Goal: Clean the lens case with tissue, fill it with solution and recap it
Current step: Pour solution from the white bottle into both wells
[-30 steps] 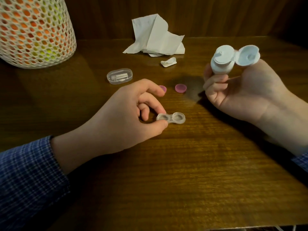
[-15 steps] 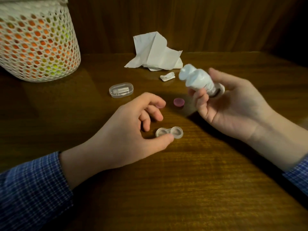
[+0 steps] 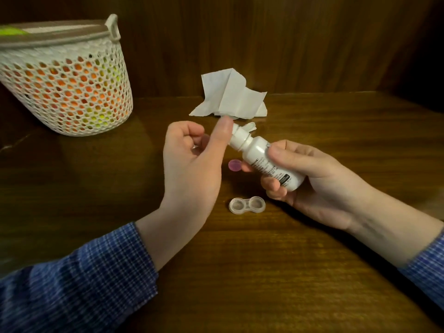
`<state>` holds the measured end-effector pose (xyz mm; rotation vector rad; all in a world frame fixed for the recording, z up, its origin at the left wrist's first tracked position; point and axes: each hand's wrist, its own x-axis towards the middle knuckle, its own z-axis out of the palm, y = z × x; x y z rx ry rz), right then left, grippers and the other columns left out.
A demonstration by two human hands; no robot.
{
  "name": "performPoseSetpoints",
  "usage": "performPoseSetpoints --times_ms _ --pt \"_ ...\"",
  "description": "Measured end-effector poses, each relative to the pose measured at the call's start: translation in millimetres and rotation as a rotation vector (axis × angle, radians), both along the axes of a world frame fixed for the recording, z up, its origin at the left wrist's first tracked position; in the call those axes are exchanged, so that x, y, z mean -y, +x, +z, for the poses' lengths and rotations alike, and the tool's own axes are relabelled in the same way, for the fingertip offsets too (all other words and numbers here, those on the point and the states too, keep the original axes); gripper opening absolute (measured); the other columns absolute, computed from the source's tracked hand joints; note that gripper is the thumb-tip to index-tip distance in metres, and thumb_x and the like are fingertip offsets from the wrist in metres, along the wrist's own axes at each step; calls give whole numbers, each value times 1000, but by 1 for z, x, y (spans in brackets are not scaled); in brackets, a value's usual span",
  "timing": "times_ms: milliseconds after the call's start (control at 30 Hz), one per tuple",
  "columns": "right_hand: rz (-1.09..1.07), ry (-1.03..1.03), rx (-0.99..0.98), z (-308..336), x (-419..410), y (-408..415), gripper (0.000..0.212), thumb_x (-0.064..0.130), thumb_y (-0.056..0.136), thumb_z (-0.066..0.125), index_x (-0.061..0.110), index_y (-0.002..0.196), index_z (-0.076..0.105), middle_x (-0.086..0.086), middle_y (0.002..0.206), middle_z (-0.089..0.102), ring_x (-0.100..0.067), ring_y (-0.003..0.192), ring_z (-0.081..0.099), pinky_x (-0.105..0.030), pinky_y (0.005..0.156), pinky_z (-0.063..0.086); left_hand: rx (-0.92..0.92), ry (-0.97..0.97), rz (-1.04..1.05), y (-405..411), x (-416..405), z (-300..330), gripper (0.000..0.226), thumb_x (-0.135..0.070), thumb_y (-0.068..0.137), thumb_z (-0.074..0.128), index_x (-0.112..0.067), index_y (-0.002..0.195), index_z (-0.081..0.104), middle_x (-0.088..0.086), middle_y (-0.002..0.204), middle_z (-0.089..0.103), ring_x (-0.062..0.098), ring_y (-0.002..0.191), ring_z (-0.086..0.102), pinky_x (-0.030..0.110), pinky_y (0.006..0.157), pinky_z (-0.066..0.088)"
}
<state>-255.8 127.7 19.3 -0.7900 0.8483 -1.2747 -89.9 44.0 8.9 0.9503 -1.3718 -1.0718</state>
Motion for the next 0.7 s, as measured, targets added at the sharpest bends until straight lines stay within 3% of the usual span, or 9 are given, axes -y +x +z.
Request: performPoseSetpoints --times_ms 100,167,267,333,400,433,567,700 --pt "-66 -66 -34 0 -2 1 29 22 81 75 7 102 62 -24 104 72 -13 59 58 -19 51 49 9 -161 -3 -6 -8 1 20 -35 93 70 -24 98 54 -4 81 60 -2 61 59 10 51 46" --pt "-136 -113 -117 0 -4 -2 35 22 83 75 7 111 58 -25 104 68 -14 62 59 -21 53 48 5 -253 -69 -6 -15 1 9 -24 99 62 -19 103 55 -9 81 59 -4 60 61 7 49 45" --pt "-221 -199 -354 2 -6 -4 35 24 84 74 8 111 61 -36 103 63 -16 65 61 -24 55 49 82 -364 -143 -3 -21 3 22 -25 102 48 -19 122 55 -4 102 61 -1 80 62 8 60 49" --pt "-278 -271 -493 1 -8 -4 38 26 81 73 9 113 63 -32 102 66 -18 66 62 -26 56 49 153 -387 -219 -1 -22 3 33 -27 100 47 -19 131 55 1 111 60 8 87 62 19 69 55" --pt "-335 -354 -634 -2 -9 -3 39 25 83 72 7 116 62 -21 96 71 -17 66 64 -25 57 52 196 -366 -269 0 -22 0 41 -24 96 52 -19 137 54 2 113 59 19 91 63 40 77 59" --pt "-360 -389 -693 -4 -10 -3 39 24 84 72 8 118 62 -14 95 73 -17 67 65 -24 59 54 211 -354 -286 0 -22 -1 46 -23 94 55 -19 139 53 1 115 59 23 95 63 43 78 59" --pt "-387 -459 -796 -9 -11 -4 36 25 86 72 11 118 62 -4 103 74 -25 79 69 -25 63 57 250 -389 -290 1 -22 -4 58 -21 87 62 -17 143 51 -5 121 55 8 101 57 15 74 51" --pt "-380 -443 -789 -13 -11 -7 31 24 90 72 12 116 62 -12 104 75 -32 76 68 -29 62 57 302 -428 -286 3 -21 -4 55 -17 83 63 -18 138 55 -6 124 56 3 105 52 8 75 47"
